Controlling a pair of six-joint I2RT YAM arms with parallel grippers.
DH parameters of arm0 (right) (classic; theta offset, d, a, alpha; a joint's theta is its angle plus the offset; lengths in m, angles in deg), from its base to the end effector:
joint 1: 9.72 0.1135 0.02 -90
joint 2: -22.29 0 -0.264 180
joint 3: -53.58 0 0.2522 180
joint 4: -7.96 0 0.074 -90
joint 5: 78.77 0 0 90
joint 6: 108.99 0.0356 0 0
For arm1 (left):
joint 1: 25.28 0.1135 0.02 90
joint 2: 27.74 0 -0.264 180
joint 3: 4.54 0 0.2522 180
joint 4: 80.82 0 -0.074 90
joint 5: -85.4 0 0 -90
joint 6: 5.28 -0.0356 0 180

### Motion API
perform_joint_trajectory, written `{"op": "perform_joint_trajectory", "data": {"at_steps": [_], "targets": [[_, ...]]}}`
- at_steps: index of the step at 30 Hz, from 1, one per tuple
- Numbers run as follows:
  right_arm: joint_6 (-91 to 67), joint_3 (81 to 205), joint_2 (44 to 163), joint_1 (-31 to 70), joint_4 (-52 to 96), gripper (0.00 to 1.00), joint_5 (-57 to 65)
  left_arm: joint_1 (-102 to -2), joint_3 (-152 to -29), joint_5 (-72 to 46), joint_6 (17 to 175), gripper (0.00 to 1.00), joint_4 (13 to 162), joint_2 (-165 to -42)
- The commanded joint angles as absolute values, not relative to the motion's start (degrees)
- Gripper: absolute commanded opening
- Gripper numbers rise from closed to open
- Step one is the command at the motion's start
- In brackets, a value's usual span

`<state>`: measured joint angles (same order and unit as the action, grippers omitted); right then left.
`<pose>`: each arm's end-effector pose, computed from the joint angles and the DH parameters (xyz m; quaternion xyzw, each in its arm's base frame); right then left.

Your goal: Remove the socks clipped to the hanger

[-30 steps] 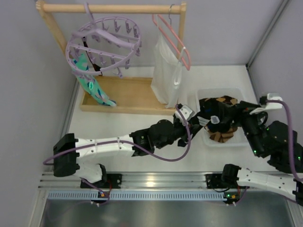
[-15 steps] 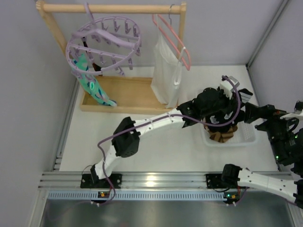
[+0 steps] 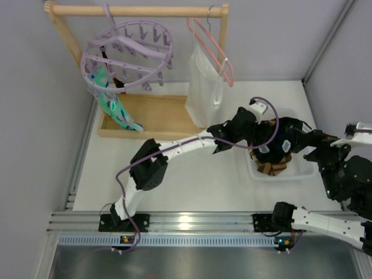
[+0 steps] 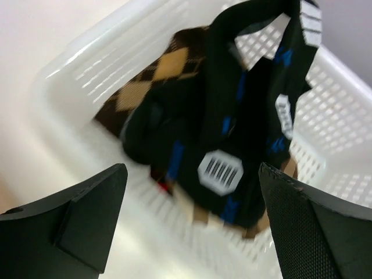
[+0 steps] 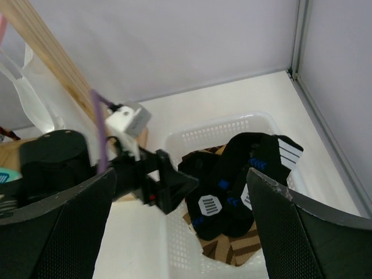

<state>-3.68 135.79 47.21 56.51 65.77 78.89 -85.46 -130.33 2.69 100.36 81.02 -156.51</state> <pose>0.0319 -0.0093 0.4361 0.1002 0.7012 0.0823 0.7011 0.2720 -0.4655 0.2668 0.2787 0.7754 -0.3053 0.4774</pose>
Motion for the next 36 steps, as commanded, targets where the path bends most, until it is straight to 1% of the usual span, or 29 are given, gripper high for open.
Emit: {"op": "perform_joint_trajectory", "data": {"at_steps": [1,2,3,6,7,8,10,11,13,14,16,17,20,22,25,26,28,29,30,31,33,34,36], "targets": [[-3.6,134.3,47.4,57.0,63.5,0.89,79.4,-86.1,-119.8,13.4,100.1,0.98,83.6,-138.1],[-3.7,134.1,47.6,56.9,62.9,0.89,79.3,-86.1,-117.0,14.7,100.5,0.98,83.7,-133.0],[-3.8,133.3,47.9,56.9,61.7,0.89,79.3,-86.1,-110.7,17.3,101.9,0.98,83.6,-130.4],[-3.7,131.8,50.2,56.9,59.4,0.90,77.7,-86.4,-102.3,21.0,103.5,0.98,83.4,-120.1],[-3.6,131.2,52.1,56.9,58.5,0.91,77.2,-86.5,-97.5,24.5,104.0,0.98,82.0,-115.4],[-3.3,130.8,53.2,56.9,58.1,0.91,76.3,-86.7,-95.5,27.1,104.7,0.98,80.3,-113.4],[-3.0,129.9,56.5,56.9,56.4,0.94,75.1,-86.7,-91.9,32.5,107.0,0.98,76.7,-109.8],[-2.9,129.3,57.7,56.9,55.1,0.94,73.3,-86.6,-88.8,38.3,108.2,0.98,72.5,-106.4],[-3.6,126.7,60.4,56.6,51.8,0.97,69.7,-86.5,-85.7,42.2,111.2,0.98,68.2,-100.9],[-3.3,125.8,61.5,56.3,48.6,0.98,65.6,-86.2,-83.5,45.7,114.0,0.98,63.1,-98.9],[-2.6,123.3,64.5,54.6,46.3,0.98,61.1,-85.8,-81.2,47.9,116.7,0.98,58.2,-92.6],[-1.6,122.5,65.5,53.7,44.1,0.98,57.4,-84.5,-78.7,48.0,119.5,0.98,54.1,-90.3],[-0.8,118.9,67.1,50.1,38.1,0.98,50.5,-80.1,-74.9,47.9,122.8,0.98,49.0,-83.0],[-0.7,117.3,67.9,48.2,35.7,0.98,47.5,-77.3,-72.8,47.9,124.0,0.98,46.1,-81.0],[-1.9,117.3,70.8,46.9,33.2,0.98,43.5,-71.5,-70.4,47.9,125.8,0.99,44.5,-82.1],[-2.2,117.4,71.7,46.9,32.7,0.98,41.7,-66.6,-70.2,47.0,126.7,0.98,44.6,-83.1],[-3.7,117.7,73.5,46.9,30.4,0.99,39.4,-61.6,-68.9,43.3,126.0,0.98,51.1,-86.2],[-4.0,117.8,74.0,46.9,29.7,0.99,36.8,-59.4,-68.1,41.5,121.9,0.99,56.3,-87.1],[-4.4,117.5,74.7,46.9,28.8,0.99,35.3,-58.5,-68.0,40.6,121.5,0.98,59.0,-88.5],[-4.9,117.2,74.8,46.9,26.6,0.99,33.7,-57.6,-68.2,41.8,120.5,0.99,63.6,-91.5],[-4.9,116.6,75.5,46.9,24.9,0.98,29.8,-55.4,-69.2,44.4,119.8,0.99,65.4,-94.9],[-5.4,116.5,75.7,46.9,24.4,0.98,28.4,-54.1,-69.5,44.7,119.5,0.99,68.7,-97.1],[-6.0,116.1,75.7,47.0,24.3,0.98,25.6,-51.8,-66.4,44.9,114.6,0.99,77.4,-97.5]]}}
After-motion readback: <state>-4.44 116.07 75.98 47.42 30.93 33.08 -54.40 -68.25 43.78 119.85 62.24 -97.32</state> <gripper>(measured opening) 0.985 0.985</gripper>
